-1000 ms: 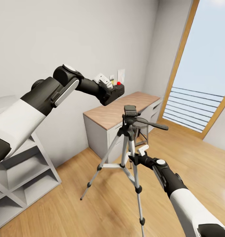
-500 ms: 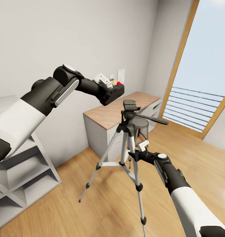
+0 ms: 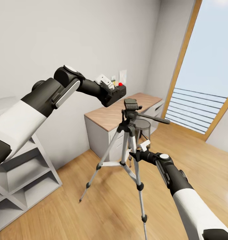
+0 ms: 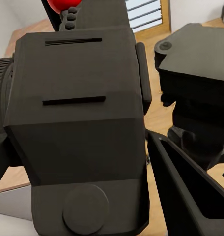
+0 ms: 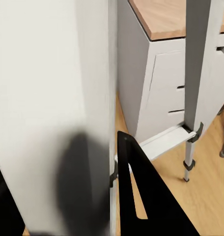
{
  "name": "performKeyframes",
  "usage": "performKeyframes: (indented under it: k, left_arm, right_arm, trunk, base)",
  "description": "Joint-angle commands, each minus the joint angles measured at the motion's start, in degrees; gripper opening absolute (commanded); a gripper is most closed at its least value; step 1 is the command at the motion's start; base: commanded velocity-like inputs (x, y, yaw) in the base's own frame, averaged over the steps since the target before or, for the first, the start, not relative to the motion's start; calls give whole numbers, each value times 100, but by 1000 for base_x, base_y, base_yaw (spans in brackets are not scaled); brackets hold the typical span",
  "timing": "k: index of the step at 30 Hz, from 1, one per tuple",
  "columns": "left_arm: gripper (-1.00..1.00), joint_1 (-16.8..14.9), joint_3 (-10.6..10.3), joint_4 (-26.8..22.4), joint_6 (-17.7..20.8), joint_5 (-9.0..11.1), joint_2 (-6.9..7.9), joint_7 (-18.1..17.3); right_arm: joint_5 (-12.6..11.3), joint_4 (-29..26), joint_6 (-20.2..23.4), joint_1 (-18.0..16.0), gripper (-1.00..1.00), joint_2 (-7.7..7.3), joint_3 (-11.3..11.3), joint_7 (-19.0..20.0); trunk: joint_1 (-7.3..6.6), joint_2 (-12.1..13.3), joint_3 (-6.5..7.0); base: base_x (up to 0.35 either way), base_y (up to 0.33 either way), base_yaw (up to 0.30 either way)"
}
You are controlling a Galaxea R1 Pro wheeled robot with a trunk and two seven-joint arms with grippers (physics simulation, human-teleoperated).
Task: Attach the digital camera to the camera tripod in the bedroom.
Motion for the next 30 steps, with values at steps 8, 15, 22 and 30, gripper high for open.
performKeyframes:
  k: [8,15,22,30]
  left_arm:
    - [-100,-11,51,-2,15,51,-10,-29]
    - [-100,-11,71,-34,13,85,-10,-253]
    - [-100,-12,217,-53,14,93,-21,-299]
    - [-100,-10,846,-77,-21,96,-29,-310]
  right_arm:
    - [105,-26,26,255,-100,-11,32,27]
    - [550,59,-92,395,-100,32,45,32]
    - [692,65,-196,432,-100,45,53,21]
    - [773,65,-216,441,-100,4,55,26]
  trunk:
    - [3,-13,-12]
    - [3,-13,-12]
    - [3,-13,-12]
    - [3,-13,-12]
  base:
    - [0,0,0]
    - [0,0,0]
    - [0,0,0]
    - [0,0,0]
